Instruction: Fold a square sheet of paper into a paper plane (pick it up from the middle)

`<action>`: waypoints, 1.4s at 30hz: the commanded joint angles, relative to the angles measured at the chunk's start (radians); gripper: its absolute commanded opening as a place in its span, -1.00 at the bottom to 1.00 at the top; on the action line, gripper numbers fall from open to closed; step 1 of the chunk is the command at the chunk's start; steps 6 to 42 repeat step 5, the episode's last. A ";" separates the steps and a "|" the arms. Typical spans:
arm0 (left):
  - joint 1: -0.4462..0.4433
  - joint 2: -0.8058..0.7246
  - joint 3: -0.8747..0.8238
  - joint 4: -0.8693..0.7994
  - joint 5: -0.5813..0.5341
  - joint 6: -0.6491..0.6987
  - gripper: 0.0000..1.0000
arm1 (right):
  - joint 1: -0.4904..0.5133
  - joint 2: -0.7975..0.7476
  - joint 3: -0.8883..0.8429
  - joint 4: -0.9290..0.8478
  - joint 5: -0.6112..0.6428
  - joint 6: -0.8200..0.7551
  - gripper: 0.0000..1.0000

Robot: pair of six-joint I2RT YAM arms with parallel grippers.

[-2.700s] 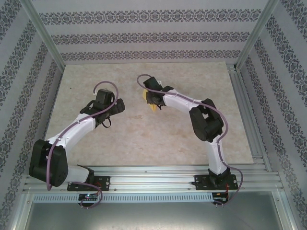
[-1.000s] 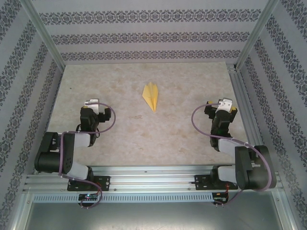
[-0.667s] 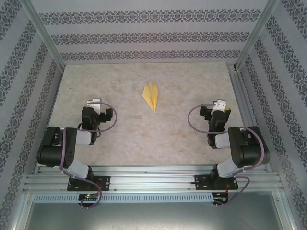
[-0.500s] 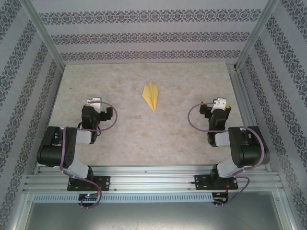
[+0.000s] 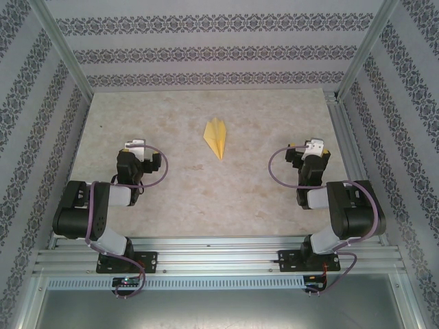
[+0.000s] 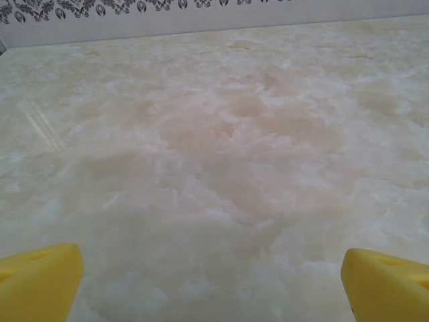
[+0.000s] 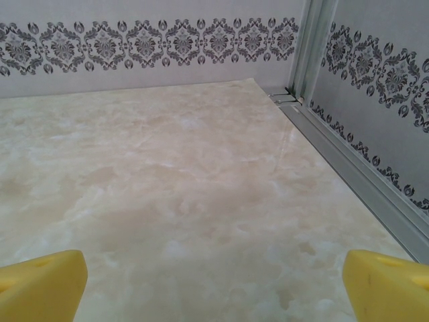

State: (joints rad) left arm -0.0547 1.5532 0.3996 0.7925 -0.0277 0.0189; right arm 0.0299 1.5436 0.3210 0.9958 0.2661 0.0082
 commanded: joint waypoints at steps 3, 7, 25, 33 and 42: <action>-0.010 0.011 0.019 0.033 -0.010 0.016 1.00 | -0.010 -0.002 0.015 0.021 -0.021 0.014 0.96; -0.010 0.010 0.019 0.033 -0.009 0.016 1.00 | -0.010 -0.005 0.015 0.028 -0.021 0.013 0.96; -0.010 0.010 0.019 0.033 -0.009 0.016 1.00 | -0.010 -0.005 0.015 0.028 -0.021 0.013 0.96; -0.010 0.010 0.019 0.033 -0.009 0.016 1.00 | -0.010 -0.005 0.015 0.028 -0.021 0.013 0.96; -0.010 0.010 0.019 0.033 -0.009 0.016 1.00 | -0.010 -0.005 0.015 0.028 -0.021 0.013 0.96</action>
